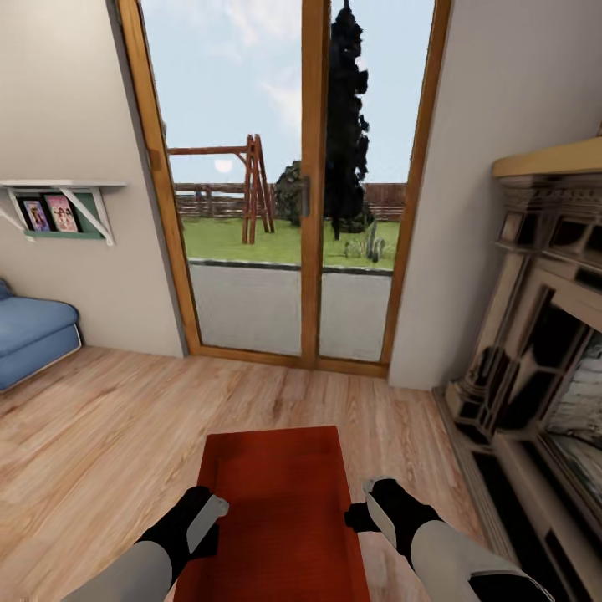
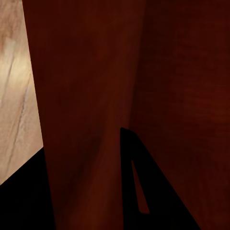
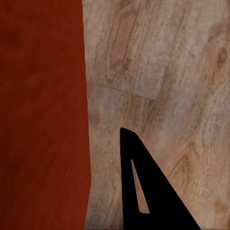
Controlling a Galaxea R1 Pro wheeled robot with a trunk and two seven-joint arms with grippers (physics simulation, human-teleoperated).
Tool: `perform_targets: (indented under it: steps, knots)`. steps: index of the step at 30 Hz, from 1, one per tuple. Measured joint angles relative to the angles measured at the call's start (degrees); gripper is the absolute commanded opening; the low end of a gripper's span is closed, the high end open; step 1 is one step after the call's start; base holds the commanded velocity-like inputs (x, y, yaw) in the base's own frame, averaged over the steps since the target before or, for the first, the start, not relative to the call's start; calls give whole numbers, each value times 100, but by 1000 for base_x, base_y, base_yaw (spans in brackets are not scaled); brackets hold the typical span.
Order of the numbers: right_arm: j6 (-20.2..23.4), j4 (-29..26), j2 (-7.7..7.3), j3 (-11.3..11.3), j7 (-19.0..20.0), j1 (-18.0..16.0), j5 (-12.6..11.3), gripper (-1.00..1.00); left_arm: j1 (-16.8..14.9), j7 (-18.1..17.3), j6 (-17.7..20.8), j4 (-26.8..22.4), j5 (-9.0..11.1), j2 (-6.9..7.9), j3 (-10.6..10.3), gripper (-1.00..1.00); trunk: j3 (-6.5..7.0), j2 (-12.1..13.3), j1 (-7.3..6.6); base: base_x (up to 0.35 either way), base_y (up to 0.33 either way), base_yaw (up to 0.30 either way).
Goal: Move the two storage containers from the living room to the garage. In the garage, place one container on the floor and stack the other container on top of it (either order is fine).
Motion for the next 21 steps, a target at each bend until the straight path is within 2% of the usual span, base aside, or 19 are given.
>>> perform_targets:
  steps: [21]
  knots:
    - [-2,-2,0,-6,-2,-1,-15,-100,1,1,-4,2,28,8,-8,-100,0,0,0,0,0,291]
